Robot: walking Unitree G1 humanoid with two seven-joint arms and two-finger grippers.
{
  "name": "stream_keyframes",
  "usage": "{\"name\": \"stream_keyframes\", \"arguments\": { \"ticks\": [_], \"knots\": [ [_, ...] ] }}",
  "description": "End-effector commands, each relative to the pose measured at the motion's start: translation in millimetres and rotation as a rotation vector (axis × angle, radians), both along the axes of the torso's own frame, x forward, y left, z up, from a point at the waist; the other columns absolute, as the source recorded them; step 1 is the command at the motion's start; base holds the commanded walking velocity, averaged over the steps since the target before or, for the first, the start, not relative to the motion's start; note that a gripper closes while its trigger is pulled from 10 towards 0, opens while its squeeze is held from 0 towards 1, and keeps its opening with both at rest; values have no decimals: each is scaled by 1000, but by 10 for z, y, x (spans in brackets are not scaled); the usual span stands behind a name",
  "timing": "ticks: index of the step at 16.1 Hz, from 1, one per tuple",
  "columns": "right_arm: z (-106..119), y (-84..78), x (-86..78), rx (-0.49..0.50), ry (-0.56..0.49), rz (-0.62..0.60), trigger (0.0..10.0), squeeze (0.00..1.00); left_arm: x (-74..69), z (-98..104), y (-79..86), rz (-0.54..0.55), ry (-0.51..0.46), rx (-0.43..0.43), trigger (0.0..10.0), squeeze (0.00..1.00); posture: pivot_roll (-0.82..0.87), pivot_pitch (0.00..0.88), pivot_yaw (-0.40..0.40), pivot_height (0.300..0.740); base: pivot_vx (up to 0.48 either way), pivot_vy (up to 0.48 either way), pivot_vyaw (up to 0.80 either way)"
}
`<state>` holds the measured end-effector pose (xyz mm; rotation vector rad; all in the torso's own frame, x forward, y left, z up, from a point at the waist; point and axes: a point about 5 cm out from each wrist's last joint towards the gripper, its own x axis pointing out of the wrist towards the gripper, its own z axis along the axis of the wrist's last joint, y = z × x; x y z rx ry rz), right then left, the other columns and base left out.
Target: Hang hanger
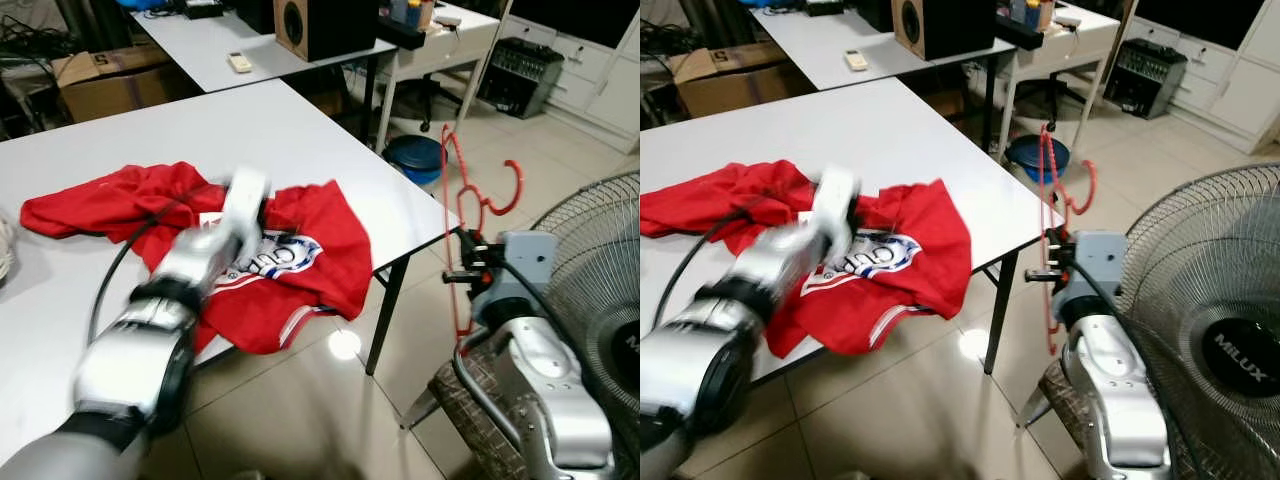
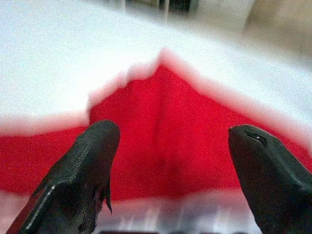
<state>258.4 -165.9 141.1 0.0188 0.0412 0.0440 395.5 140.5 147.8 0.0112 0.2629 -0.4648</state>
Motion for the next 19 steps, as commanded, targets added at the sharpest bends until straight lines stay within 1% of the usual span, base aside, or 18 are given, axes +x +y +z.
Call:
{"name": "stream_keyframes", "arguments": {
  "ticks": [1,2,3,4,5,6,7,8,9,10,11,12,13,15,16,17,18,19],
  "knots": [
    [8,-7,-19,0,-10,-12,10000,0,61,142,56,99,-51,-117,10000,0,-202,0,38,740,0,0,0],
    [11,2,-26,3,-12,-14,10000,0,97,232,109,158,-81,-154,10000,0,-206,0,43,740,0,0,0],
    [13,5,-32,5,-16,-22,10000,0,140,355,211,243,-123,-178,10000,0,-211,0,52,740,0,0,0],
    [11,-5,-33,5,-18,-30,10000,0,151,401,285,275,-147,-141,10000,0,-213,0,61,740,0,0,0],
    [16,-28,-28,5,-24,-43,10000,0,155,457,403,282,-180,-51,10000,0,-214,0,64,740,0,0,0],
    [22,-38,-26,6,-26,-47,10000,0,147,465,446,247,-190,18,10000,0,-212,0,68,740,0,0,0],
    [28,-50,-28,5,-30,-51,10000,0,106,441,480,91,-191,149,10000,0,-209,0,73,740,0,0,0],
    [26,-62,-37,4,-31,-53,10000,0,-16,357,502,-207,-145,222,10000,0,-199,0,77,740,0,0,0],
    [22,-65,-41,3,-30,-53,10000,0,-51,337,510,-273,-136,239,10000,0,-199,0,77,740,0,0,0],
    [6,-73,-52,2,-28,-50,10000,0,-133,278,553,-398,-92,268,10000,0,-199,0,77,740,0,0,0],
    [-2,-74,-67,-4,-24,-29,10000,0,-249,181,650,-528,-2,318,10000,0,-179,0,79,740,0,0,0],
    [-2,-74,-70,-7,-23,-21,10000,0,-287,133,677,-565,34,349,10000,0,-177,0,76,740,0,0,0],
    [-4,-76,-67,-11,-20,-12,10000,0,-366,-35,736,-607,143,440,10000,0,-178,0,67,740,0,0,0],
    [5,-76,-48,-12,-21,-7,10000,0,-403,-180,754,-584,224,475,10000,0,-177,0,58,740,0,0,0],
    [11,-74,-36,-14,-22,0,10000,0,-406,-222,733,-561,245,453,10000,0,-174,0,49,740,0,0,0],
    [16,-67,-23,-18,-22,8,10000,0,-380,-276,701,-482,257,427,10000,0,-174,0,49,740,0,0,0],
    [20,-66,-13,-21,-22,12,10000,0,-341,-338,729,-351,251,492,10000,0,-174,0,41,740,0,0,0],
    [25,-72,-4,-23,-22,12,10000,0,-302,-345,765,-249,225,551,10000,0,-175,0,38,740,0,0,0]
  ]
}}
